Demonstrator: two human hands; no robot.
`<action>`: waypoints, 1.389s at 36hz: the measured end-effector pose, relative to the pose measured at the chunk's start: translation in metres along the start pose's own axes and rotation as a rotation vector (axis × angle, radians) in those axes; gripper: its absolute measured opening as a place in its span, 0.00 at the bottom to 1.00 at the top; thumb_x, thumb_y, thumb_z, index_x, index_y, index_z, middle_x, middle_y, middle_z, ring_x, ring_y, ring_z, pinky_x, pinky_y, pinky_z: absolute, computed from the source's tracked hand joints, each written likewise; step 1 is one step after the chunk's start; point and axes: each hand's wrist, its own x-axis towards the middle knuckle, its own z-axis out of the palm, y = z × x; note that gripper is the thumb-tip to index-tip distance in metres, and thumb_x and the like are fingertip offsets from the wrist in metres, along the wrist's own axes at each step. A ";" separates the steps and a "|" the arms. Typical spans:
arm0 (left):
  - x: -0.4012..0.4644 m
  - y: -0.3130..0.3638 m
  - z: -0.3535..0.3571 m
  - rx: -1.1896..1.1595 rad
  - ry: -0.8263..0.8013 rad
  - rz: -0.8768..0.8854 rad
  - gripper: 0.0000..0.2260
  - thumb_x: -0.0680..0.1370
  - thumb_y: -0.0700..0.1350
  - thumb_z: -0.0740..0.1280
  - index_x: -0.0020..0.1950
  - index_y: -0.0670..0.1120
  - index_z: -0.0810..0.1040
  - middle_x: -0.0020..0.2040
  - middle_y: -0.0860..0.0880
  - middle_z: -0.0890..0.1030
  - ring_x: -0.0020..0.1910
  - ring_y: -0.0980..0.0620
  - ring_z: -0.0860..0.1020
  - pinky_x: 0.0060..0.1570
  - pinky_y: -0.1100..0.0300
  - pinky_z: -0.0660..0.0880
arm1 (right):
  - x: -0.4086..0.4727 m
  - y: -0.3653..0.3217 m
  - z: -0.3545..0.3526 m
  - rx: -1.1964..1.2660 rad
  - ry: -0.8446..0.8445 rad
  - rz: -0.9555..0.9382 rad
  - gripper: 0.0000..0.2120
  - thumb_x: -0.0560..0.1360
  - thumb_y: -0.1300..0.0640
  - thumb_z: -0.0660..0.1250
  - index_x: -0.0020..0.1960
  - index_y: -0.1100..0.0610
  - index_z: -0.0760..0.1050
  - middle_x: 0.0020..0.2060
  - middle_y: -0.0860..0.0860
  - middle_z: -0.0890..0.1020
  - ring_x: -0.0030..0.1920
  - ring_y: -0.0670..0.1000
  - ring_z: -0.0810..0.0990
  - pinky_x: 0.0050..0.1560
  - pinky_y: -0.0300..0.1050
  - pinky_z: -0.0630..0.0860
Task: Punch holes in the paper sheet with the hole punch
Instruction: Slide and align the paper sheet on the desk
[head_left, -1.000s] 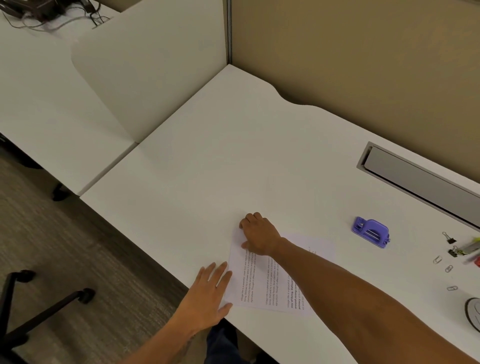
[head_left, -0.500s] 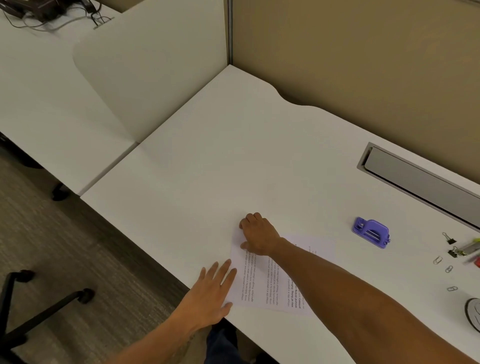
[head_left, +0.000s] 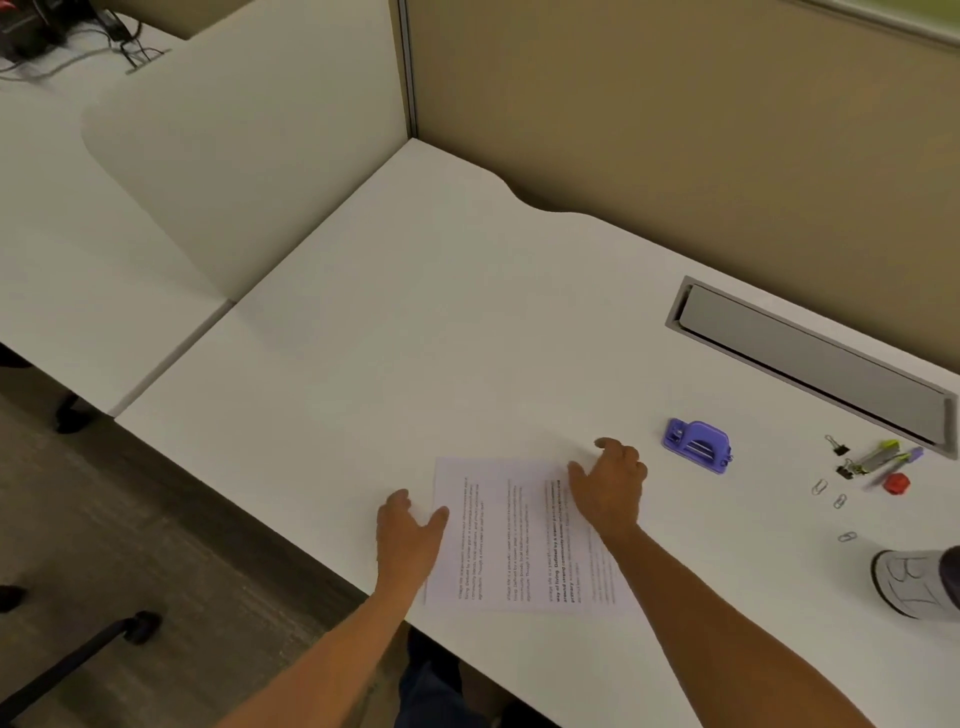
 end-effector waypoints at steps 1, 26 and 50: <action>0.002 0.004 0.003 -0.022 0.010 -0.036 0.32 0.77 0.50 0.71 0.77 0.43 0.62 0.72 0.43 0.69 0.69 0.44 0.71 0.66 0.48 0.72 | -0.001 0.011 -0.007 0.006 -0.010 0.112 0.28 0.75 0.51 0.71 0.70 0.61 0.69 0.65 0.61 0.72 0.66 0.63 0.69 0.65 0.55 0.68; -0.013 0.011 0.034 0.389 0.103 0.027 0.23 0.74 0.48 0.74 0.61 0.40 0.69 0.61 0.39 0.72 0.53 0.47 0.70 0.54 0.55 0.68 | -0.031 0.068 -0.014 -0.031 -0.215 0.274 0.26 0.73 0.52 0.74 0.64 0.63 0.69 0.60 0.59 0.73 0.62 0.59 0.73 0.61 0.49 0.72; -0.002 -0.004 0.043 0.393 0.115 0.096 0.22 0.74 0.44 0.74 0.64 0.41 0.69 0.59 0.41 0.72 0.54 0.45 0.71 0.49 0.55 0.74 | -0.012 0.083 -0.011 0.349 -0.270 0.538 0.21 0.64 0.48 0.72 0.52 0.59 0.75 0.48 0.56 0.81 0.48 0.59 0.81 0.53 0.57 0.81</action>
